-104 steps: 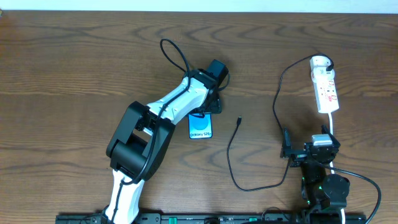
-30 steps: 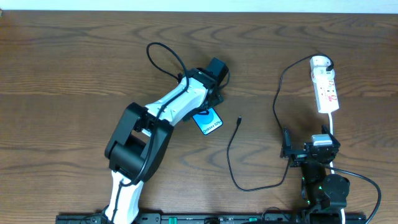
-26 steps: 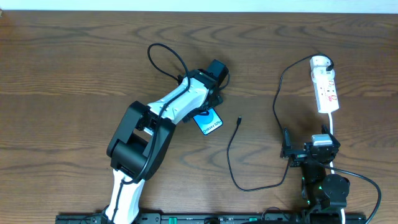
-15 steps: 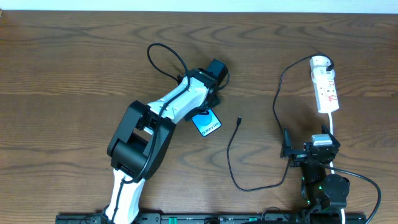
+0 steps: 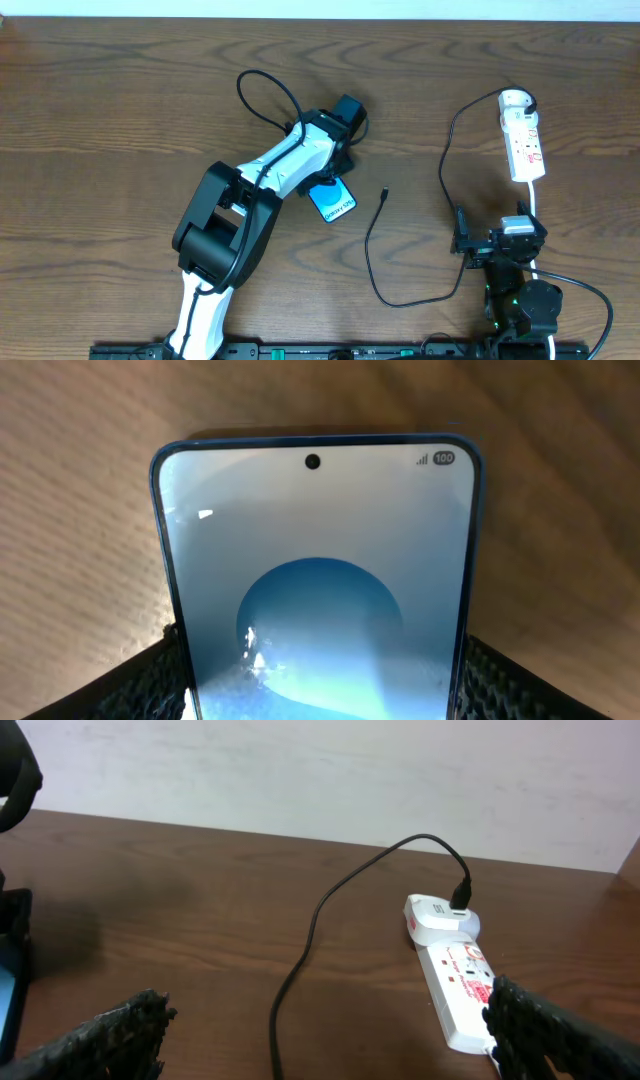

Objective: Plug charger to phone and switch on socket

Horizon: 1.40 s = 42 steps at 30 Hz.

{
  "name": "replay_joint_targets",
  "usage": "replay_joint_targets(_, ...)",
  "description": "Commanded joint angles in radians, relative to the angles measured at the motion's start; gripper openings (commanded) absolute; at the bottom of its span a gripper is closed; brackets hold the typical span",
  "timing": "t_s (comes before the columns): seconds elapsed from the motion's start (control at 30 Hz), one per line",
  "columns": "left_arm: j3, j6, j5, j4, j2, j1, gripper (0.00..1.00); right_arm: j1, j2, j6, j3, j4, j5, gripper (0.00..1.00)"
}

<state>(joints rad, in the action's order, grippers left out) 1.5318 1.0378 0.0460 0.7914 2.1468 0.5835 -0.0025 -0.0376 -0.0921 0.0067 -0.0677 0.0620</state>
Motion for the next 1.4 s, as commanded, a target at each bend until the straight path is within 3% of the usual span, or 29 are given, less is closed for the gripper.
replay_joint_targets(0.0,-0.01,-0.068,-0.066,0.035,-0.015,0.0,0.8,0.01,0.002,-0.01,0.0,-0.004,-0.004,0.99)
replay_joint_targets(0.23,-0.009,-0.256,-0.234,0.039,-0.095,-0.001,0.8,0.01,0.002,-0.01,0.0,-0.004,-0.003,0.99)
replay_joint_targets(0.5,-0.009,-0.377,-0.387,0.058,-0.169,-0.014,0.8,0.01,0.002,-0.01,0.0,-0.004,-0.003,0.99)
replay_joint_targets(0.63,-0.009,-0.426,-0.373,0.061,-0.178,-0.022,0.8,0.01,0.002,-0.01,0.0,-0.004,-0.003,0.99)
replay_joint_targets(0.97,-0.029,-0.424,-0.117,0.068,-0.163,-0.021,0.8,0.01,0.002,-0.01,0.0,-0.004,-0.004,0.99)
replay_joint_targets(1.33,-0.04,-0.424,-0.075,0.006,-0.061,-0.021,0.81,0.01,0.002,-0.01,0.0,-0.004,-0.004,0.99)
replay_joint_targets(1.37,-0.04,-0.424,-0.075,0.006,-0.055,-0.021,0.86,0.01,0.002,-0.01,0.0,-0.004,-0.004,0.99)
